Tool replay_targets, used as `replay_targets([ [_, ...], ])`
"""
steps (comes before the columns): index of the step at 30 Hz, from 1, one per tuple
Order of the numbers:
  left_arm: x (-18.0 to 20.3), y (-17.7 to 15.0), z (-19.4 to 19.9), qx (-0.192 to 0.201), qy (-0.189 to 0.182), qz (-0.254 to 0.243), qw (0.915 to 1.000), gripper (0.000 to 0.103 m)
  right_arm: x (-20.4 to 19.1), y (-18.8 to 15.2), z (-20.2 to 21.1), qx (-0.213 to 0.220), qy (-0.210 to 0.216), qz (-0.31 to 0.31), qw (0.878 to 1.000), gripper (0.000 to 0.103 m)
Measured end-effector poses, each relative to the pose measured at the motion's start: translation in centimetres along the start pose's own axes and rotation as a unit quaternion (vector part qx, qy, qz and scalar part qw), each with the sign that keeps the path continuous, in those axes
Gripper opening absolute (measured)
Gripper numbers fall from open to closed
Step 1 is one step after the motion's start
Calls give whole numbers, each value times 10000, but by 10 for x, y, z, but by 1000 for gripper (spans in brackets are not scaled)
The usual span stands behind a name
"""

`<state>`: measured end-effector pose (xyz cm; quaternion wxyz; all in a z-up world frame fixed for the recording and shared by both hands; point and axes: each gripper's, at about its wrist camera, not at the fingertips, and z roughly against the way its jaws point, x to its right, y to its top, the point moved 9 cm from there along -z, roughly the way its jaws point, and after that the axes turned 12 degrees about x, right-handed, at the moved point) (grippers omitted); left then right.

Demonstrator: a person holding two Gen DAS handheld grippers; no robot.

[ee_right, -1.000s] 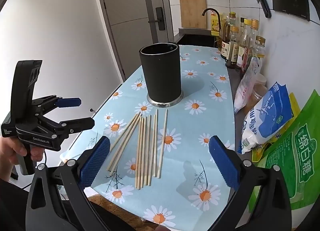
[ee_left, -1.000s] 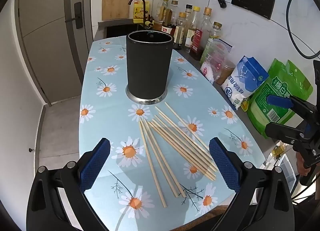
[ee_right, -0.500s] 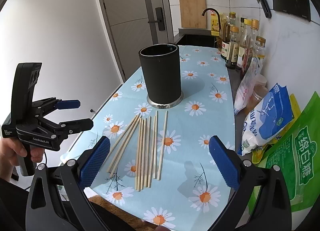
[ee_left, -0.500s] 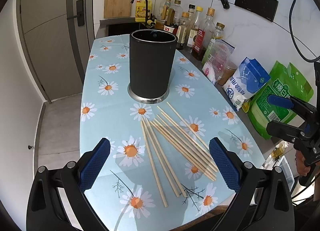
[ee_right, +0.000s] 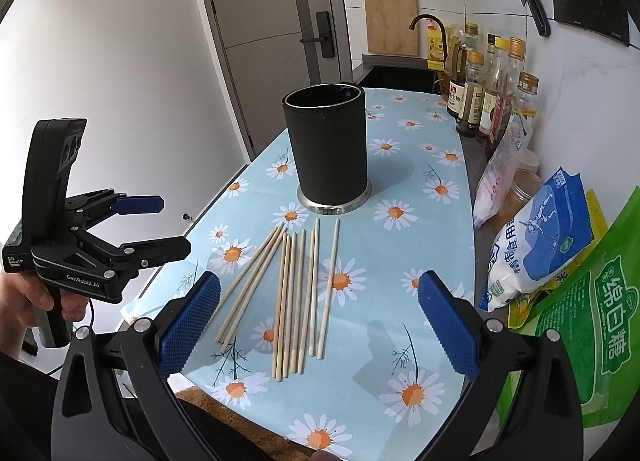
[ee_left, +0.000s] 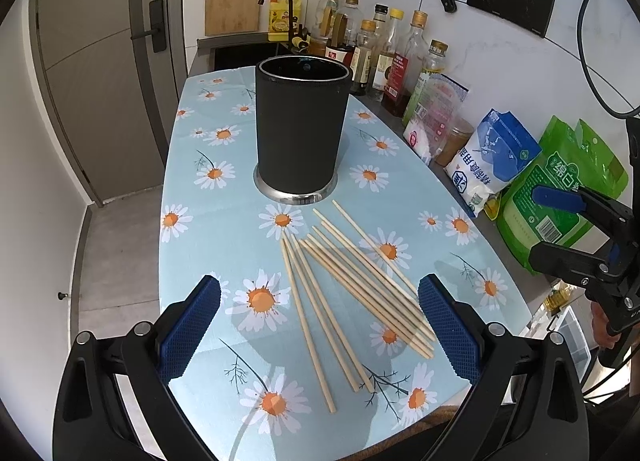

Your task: Organize utensils

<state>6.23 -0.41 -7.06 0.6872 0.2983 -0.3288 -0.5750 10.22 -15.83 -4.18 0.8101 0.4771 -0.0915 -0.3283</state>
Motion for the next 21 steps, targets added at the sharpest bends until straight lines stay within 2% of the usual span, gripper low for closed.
replay_targets([
  [21,-8,1,-1,-38,51,139,9999,97,-1,3,-3,2,50,46,10000,98],
])
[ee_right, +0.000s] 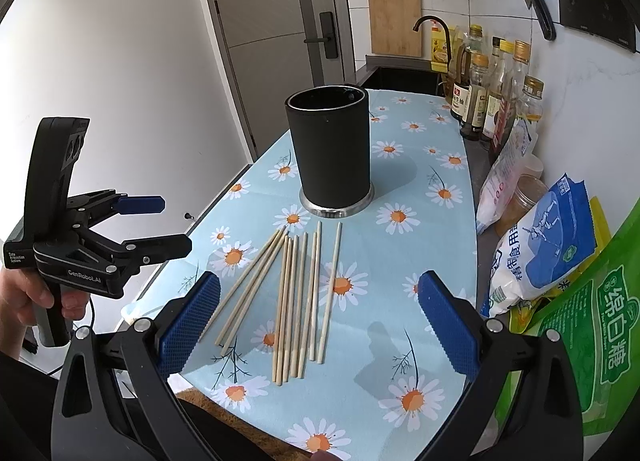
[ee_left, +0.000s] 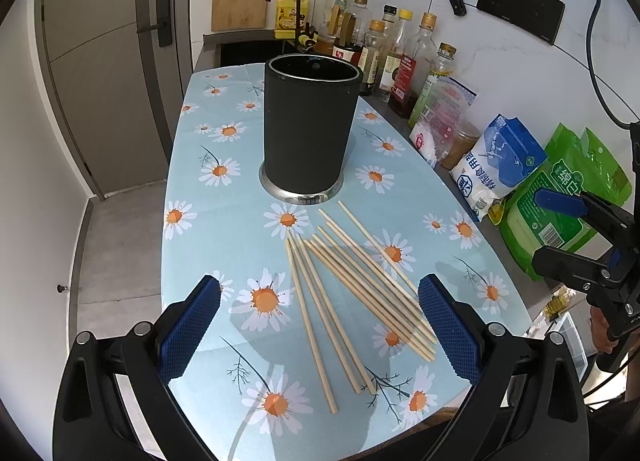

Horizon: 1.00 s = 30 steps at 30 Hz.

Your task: Organize utensils

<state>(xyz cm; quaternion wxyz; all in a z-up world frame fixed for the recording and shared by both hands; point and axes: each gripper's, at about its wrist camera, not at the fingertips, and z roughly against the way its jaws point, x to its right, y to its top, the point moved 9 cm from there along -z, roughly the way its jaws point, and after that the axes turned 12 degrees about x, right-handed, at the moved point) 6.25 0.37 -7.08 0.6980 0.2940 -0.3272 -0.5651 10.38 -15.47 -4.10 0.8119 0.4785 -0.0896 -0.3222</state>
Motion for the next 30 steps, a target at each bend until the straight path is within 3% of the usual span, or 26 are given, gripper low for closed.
replay_targets([
  [30,-4,1,-4,-102,-22,29,9999,97,5,5,-10,17,-43,-137,9999,98],
])
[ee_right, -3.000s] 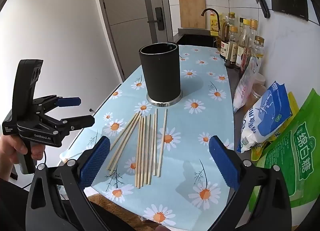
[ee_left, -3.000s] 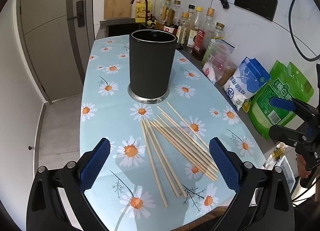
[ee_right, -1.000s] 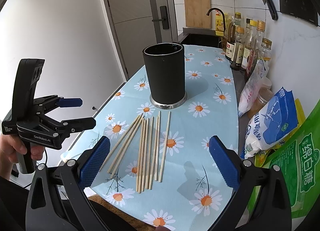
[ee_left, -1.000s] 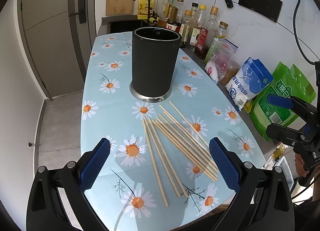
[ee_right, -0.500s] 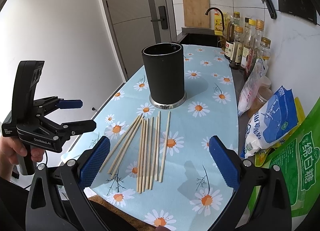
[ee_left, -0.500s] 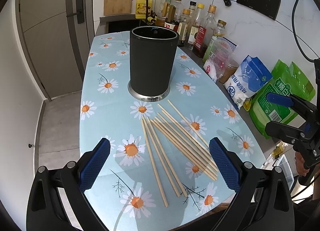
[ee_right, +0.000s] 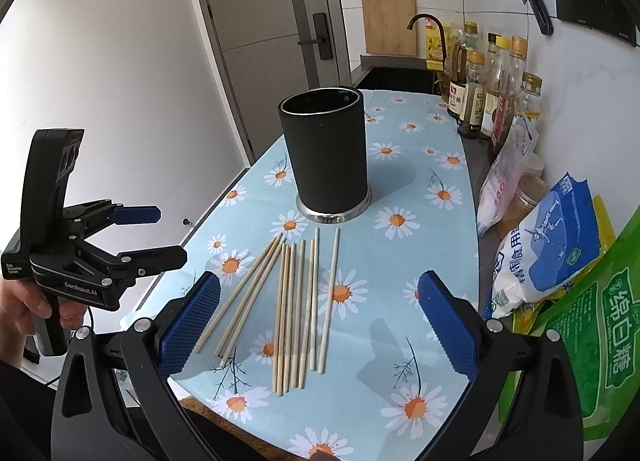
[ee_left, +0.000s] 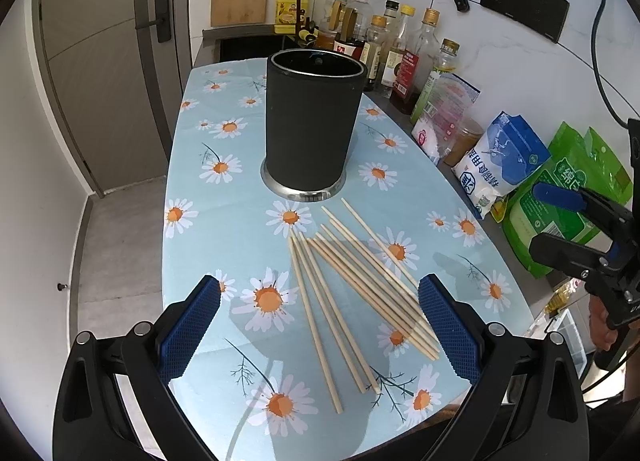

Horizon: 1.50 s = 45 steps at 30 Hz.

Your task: Organize utensils

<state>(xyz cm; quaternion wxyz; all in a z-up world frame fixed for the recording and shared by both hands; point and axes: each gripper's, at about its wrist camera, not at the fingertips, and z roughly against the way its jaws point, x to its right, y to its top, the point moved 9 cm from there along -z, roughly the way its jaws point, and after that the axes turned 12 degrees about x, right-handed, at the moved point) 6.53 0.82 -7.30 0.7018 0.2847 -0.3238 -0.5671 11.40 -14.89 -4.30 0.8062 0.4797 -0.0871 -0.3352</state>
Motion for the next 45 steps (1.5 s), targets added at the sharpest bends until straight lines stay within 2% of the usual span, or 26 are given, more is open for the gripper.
replay_targets([
  [8,-3,-3,-8,-204,-58,-25,9998,97,-3,-2,-11,-175,-62,14,9998,98],
  [11,-11,-7,-19,-473,37,50,9989,97,2,1,-19,-320,-266,-38,9991,98],
  [13,-21,-11,-28,-723,158,218,9970,97,9,6,-29,-451,-515,-68,9976,98],
  [17,-35,-13,-39,-944,160,390,9946,97,15,10,-60,-948,-568,-26,9939,98],
  [21,-39,-18,-52,-1357,-30,588,9890,96,14,1,-98,-1687,-345,-23,9851,86],
  [24,-40,-12,-55,-1354,-172,783,9875,95,16,-14,-123,-2244,-212,-26,9743,75],
  [26,-38,-7,-53,-1278,-274,716,9888,95,21,-25,-137,-2615,-130,-238,9648,73],
  [28,-41,-5,-55,-1304,-272,626,9891,95,27,-32,-148,-2839,-155,-384,9579,67],
  [30,-47,-10,-59,-1418,-366,794,9860,95,30,-39,-159,-3116,-177,-405,9492,56],
  [31,-50,-13,-62,-1533,-403,913,9831,95,31,-41,-162,-3205,-206,-403,9462,49],
  [33,-54,-18,-64,-1659,-568,1096,9784,95,34,-47,-171,-3462,-312,-403,9368,46],
  [34,-56,-19,-63,-1640,-581,1104,9785,95,33,-48,-174,-3566,-332,-378,9329,44],
  [37,-60,-22,-62,-1603,-646,1108,9787,95,29,-55,-181,-3818,-395,-212,9232,30],
  [39,-62,-25,-60,-1616,-725,1214,9767,95,27,-61,-186,-3969,-517,-63,9164,25],
  [45,-64,-30,-54,-1607,-870,1186,9760,95,18,-69,-197,-4237,-697,85,9031,20],
])
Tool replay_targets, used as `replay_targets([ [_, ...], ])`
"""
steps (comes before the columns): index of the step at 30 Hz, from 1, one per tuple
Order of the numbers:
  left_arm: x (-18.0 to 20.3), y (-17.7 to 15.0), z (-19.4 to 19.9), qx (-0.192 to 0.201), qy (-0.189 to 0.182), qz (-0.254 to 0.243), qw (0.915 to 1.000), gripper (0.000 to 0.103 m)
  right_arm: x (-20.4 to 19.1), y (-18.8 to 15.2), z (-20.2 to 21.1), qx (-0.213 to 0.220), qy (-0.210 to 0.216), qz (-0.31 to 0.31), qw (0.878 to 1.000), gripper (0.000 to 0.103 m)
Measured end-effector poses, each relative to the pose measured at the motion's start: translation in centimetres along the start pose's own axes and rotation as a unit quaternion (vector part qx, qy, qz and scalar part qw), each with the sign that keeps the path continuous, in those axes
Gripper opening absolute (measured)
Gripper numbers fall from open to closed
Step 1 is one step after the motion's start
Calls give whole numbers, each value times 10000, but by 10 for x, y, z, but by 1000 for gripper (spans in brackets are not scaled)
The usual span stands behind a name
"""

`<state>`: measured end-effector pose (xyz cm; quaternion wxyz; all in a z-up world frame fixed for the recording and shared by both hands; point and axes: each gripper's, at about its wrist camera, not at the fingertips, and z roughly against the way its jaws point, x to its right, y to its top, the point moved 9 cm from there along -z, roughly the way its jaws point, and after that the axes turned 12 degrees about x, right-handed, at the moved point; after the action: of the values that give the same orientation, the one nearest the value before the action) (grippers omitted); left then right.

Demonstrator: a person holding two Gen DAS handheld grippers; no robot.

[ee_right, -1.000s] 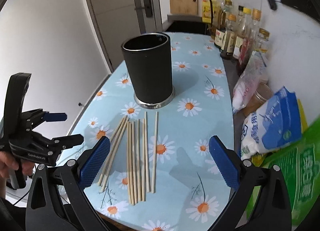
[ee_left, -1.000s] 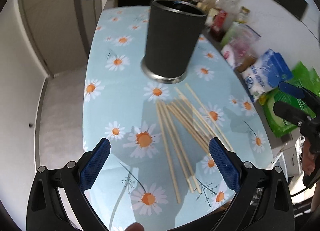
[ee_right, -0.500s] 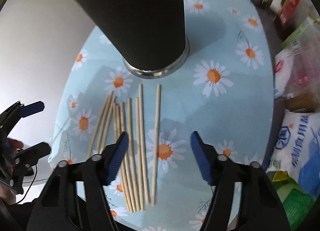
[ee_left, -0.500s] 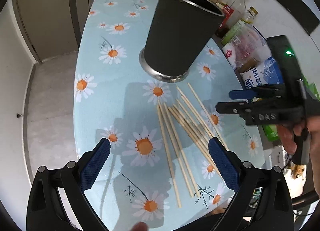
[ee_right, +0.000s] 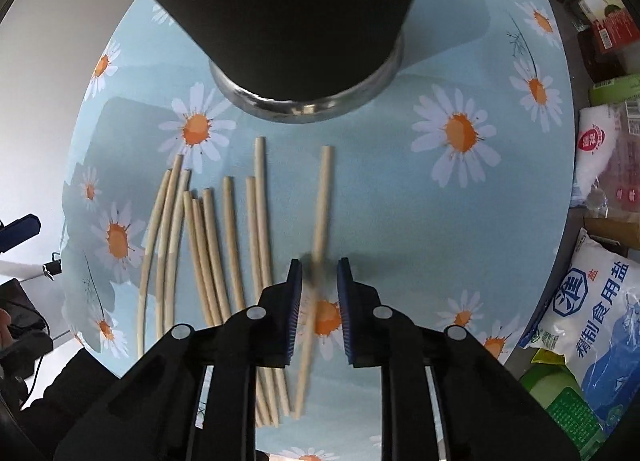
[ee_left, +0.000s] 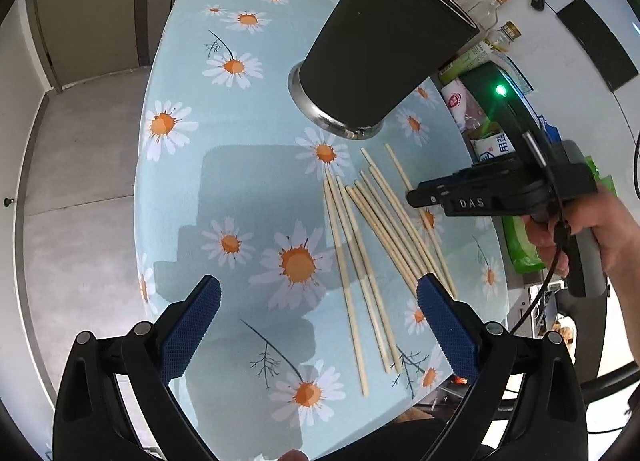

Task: Organize utensils
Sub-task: 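Lower the right tool onto the chopsticks and grasp one chopstick, then grasp a chopstick with the left tool while the right tool holds its chopstick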

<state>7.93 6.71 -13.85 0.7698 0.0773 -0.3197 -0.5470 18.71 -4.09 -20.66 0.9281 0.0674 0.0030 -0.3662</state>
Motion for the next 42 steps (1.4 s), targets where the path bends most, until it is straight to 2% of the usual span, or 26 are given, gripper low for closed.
replay_targets([
  [3,-3,-3,-1,-41,-53,-66,10000,95,-5,1,-3,-74,-203,4,9998,19],
  [7,-4,-7,-2,-134,-280,-1,9995,95,-7,2,-3,-81,-193,-225,9995,17],
  [10,-2,-7,-4,-123,-380,-69,9992,95,-3,9,-6,-40,-228,-267,9994,6],
  [16,1,-6,-7,-133,-302,-68,9994,95,7,14,-2,1,85,-457,9989,6],
  [18,1,-5,-7,-99,-122,-66,9999,95,10,14,-1,106,216,-423,9988,6],
  [20,5,-5,-9,-102,-157,-61,9998,95,18,13,5,203,382,-524,9977,6],
  [24,7,1,-16,-49,127,-90,9999,94,20,12,32,636,913,-478,9926,6],
  [26,10,3,-24,-160,262,-104,9995,76,23,8,46,810,1140,-499,9889,6],
  [28,14,2,-33,-384,316,9,9988,67,27,6,56,944,1335,-528,9851,6],
  [30,17,4,-42,-513,401,25,9979,64,27,0,61,1033,1546,-511,9812,6],
  [32,15,3,-50,-710,555,130,9958,52,32,-6,63,1139,1515,-402,9810,6],
  [34,15,1,-56,-899,620,347,9934,45,33,-10,67,1176,1665,-340,9784,6],
  [38,15,0,-63,-1034,935,196,9900,30,39,-17,82,1310,1927,-308,9720,6],
  [42,11,-4,-66,-1108,1066,338,9875,25,38,-21,87,1343,1981,-271,9706,6],
])
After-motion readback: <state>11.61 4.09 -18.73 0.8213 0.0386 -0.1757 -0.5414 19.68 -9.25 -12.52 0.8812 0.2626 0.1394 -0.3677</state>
